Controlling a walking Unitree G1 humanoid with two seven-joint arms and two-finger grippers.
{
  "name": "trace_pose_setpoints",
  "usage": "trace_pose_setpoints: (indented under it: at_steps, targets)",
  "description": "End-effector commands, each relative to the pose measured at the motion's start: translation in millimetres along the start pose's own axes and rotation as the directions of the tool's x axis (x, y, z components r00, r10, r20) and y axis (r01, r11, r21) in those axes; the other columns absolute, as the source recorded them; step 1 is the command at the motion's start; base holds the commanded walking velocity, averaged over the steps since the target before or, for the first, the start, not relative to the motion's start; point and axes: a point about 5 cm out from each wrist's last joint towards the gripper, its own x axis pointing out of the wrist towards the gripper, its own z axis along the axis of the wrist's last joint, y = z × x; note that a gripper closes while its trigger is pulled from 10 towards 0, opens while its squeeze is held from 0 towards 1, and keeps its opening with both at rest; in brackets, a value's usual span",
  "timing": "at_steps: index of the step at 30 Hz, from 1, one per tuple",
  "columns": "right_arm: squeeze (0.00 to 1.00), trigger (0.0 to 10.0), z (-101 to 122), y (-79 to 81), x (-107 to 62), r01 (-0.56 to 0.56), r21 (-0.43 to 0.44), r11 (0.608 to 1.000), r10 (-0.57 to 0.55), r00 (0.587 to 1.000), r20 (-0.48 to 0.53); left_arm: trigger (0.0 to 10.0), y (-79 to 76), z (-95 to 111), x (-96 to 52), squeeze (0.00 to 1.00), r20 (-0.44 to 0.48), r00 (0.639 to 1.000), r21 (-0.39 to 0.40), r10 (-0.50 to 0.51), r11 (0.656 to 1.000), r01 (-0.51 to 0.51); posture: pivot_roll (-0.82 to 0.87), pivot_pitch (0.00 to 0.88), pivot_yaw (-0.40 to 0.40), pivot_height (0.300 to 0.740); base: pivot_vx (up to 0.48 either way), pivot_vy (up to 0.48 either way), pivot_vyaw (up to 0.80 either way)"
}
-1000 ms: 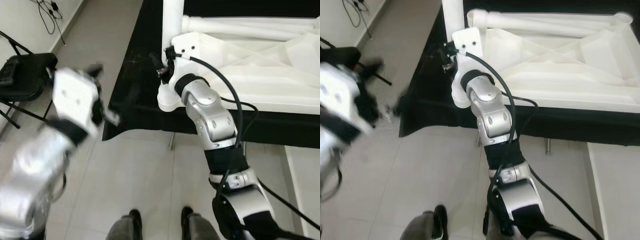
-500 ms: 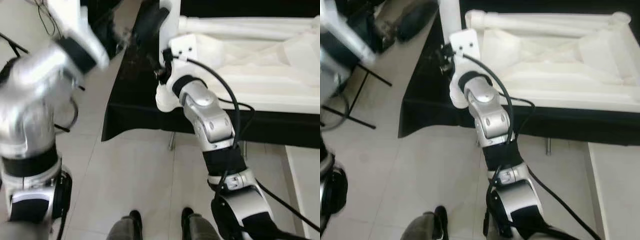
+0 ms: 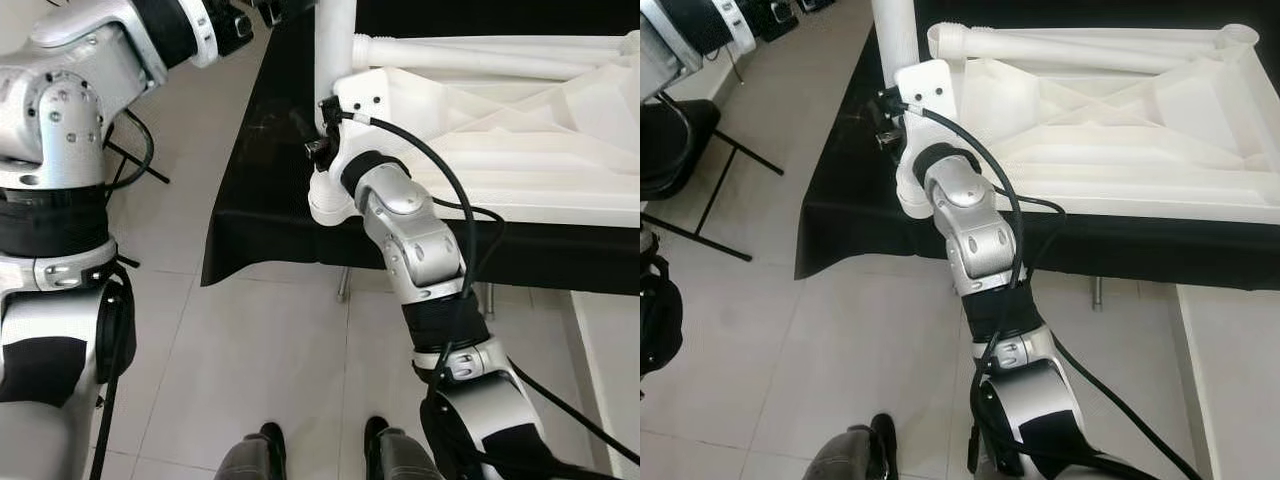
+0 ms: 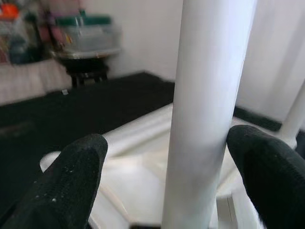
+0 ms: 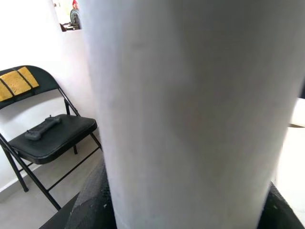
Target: Building children table
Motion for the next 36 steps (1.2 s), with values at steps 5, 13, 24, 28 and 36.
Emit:
trace_pose_setpoints:
  at_steps: [5, 13, 24, 28, 36]
  targets:
    - [0.0, 10.0, -50, 5.4, -5.4, -0.01, 0.073, 0.997, 0.025, 0.98, -0.198, 10.0, -2.6, -24, 7.1, 0.0, -0.124, 0.992, -0.011, -0.028, 1.0, 0.027, 0.09, 0.299, 0.091, 0.74, 0.0, 0.0, 0.0]
    - [0.0, 10.0, -46, 8.1, -5.0, -0.025, 0.085, 0.996, 0.04, 0.983, -0.178, 10.0, -12.2, -24, 17.5, 0.0, -0.117, 0.985, -0.029, -0.128, 0.992, 0.125, 0.09, 0.301, 0.095, 0.74, 0.0, 0.0, 0.0]
    - [0.0, 10.0, -45, 11.9, -6.1, -0.052, 0.089, 0.995, 0.066, 0.984, -0.166, 9.4, -26.5, -2, 42.3, 0.0, -0.037, 0.981, 0.055, -0.193, 0.979, 0.194, 0.09, 0.307, 0.093, 0.74, 0.0, 0.0, 0.0]
    - [0.0, 10.0, -45, 13.1, -6.2, -0.056, 0.09, 0.994, 0.07, 0.984, -0.164, 0.0, -27.5, -3, 44.4, 0.0, -0.045, 0.979, 0.051, -0.2, 0.978, 0.202, 0.08, 0.303, 0.093, 0.74, 0.0, 0.0, 0.0]
    - [0.0, 10.0, -44, 13.2, -6.1, -0.062, 0.085, 0.994, 0.075, 0.984, -0.162, 0.0, -24.7, -9, 45.3, 0.0, -0.088, 0.976, 0.042, -0.198, 0.978, 0.202, 0.08, 0.3, 0.094, 0.74, 0.0, 0.0, 0.0]
